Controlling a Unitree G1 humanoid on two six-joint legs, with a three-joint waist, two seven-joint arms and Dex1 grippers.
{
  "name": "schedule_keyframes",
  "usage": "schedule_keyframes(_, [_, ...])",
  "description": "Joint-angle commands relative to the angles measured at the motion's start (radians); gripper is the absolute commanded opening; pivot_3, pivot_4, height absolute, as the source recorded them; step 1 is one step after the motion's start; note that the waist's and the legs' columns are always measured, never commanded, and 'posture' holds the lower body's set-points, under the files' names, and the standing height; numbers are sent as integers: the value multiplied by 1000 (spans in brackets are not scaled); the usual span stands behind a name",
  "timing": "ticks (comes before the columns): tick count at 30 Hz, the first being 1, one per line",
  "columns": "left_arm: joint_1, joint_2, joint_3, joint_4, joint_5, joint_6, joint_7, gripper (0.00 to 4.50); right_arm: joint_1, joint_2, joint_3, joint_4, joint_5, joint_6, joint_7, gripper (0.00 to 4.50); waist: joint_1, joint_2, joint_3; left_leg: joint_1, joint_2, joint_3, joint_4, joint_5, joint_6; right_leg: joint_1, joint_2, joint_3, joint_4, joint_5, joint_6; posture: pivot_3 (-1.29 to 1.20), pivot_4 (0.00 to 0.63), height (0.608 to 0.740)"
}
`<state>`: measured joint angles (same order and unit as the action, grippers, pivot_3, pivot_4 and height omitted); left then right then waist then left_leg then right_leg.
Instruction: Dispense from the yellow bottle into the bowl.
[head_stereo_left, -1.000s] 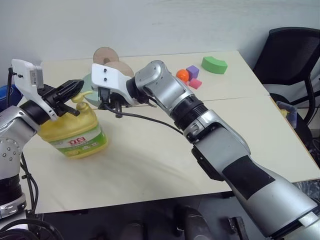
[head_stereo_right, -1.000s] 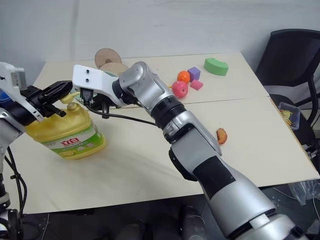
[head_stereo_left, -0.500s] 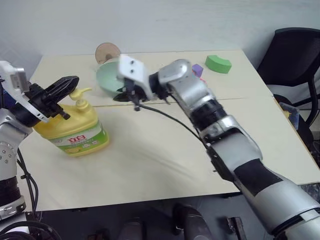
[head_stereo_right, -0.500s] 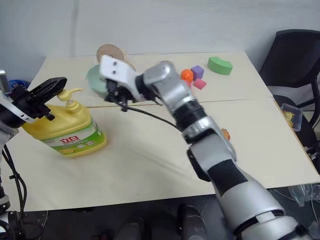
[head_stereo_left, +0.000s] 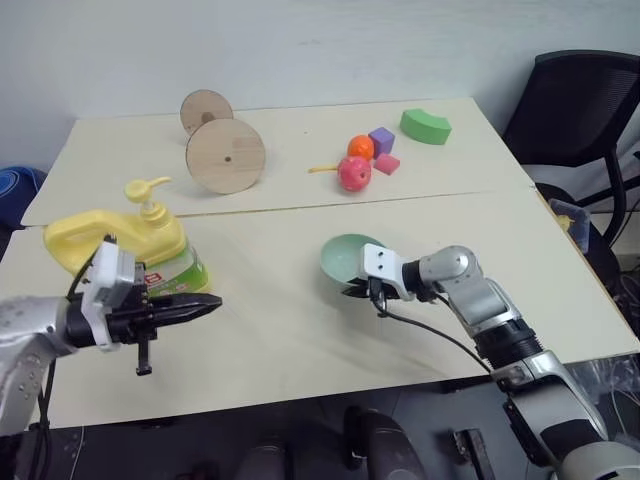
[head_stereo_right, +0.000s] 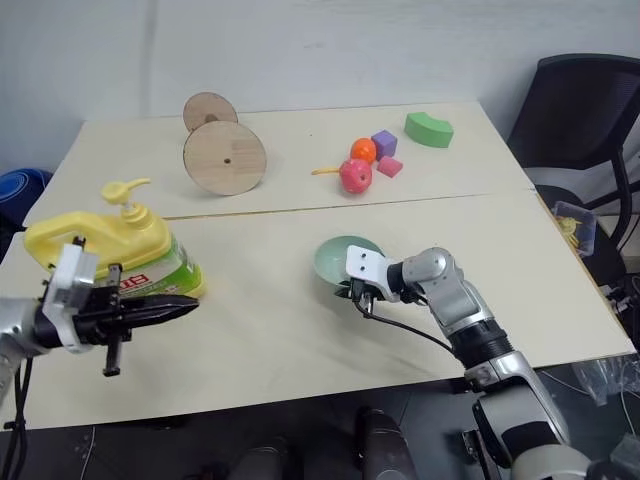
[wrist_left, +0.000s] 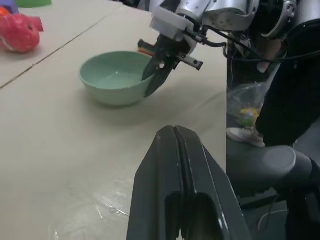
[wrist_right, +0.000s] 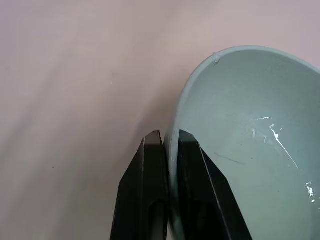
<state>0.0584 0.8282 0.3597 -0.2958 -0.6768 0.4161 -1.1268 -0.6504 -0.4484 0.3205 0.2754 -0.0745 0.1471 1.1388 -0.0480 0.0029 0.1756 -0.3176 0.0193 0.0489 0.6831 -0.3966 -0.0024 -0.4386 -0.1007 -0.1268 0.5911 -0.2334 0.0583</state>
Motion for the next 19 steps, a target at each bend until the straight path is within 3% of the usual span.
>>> schedule_keyframes(1, [52,-25,-5,63,81,-56,38,0,52,-17,-44,-79,70,-91,13,772,8,0,0,-1,0,0,0,0,0,-1,0,0,-1,0,0,0,150,740])
schedule_keyframes(3, [71,-27,-3,98,111,-77,44,0,84,-26,-66,-122,113,-99,27,1400,17,-1,0,-2,0,0,0,-1,1,-1,0,-1,-2,0,0,0,150,740])
schedule_keyframes(6, [110,-42,11,173,190,-197,57,623,187,-52,-157,-244,266,-124,74,2472,25,-1,-1,-2,0,0,0,-2,3,-1,-1,-1,-3,0,0,0,150,740])
schedule_keyframes(12, [224,-90,26,278,321,-463,77,2480,480,-140,-365,-398,493,-184,133,4500,47,-3,-1,-1,-1,0,0,-6,8,2,-4,-2,-7,1,1,0,150,740])
schedule_keyframes(15, [250,-139,39,329,371,-582,140,3395,632,-178,-449,-384,541,-233,172,4500,52,-2,-1,1,-2,0,0,-8,12,4,-7,-3,-8,1,1,0,150,740])
schedule_keyframes(19, [286,-180,36,354,408,-670,189,3395,746,-184,-516,-273,479,-451,180,4500,61,-2,-1,3,-2,1,0,-10,15,7,-8,-3,-11,1,1,0,150,740])
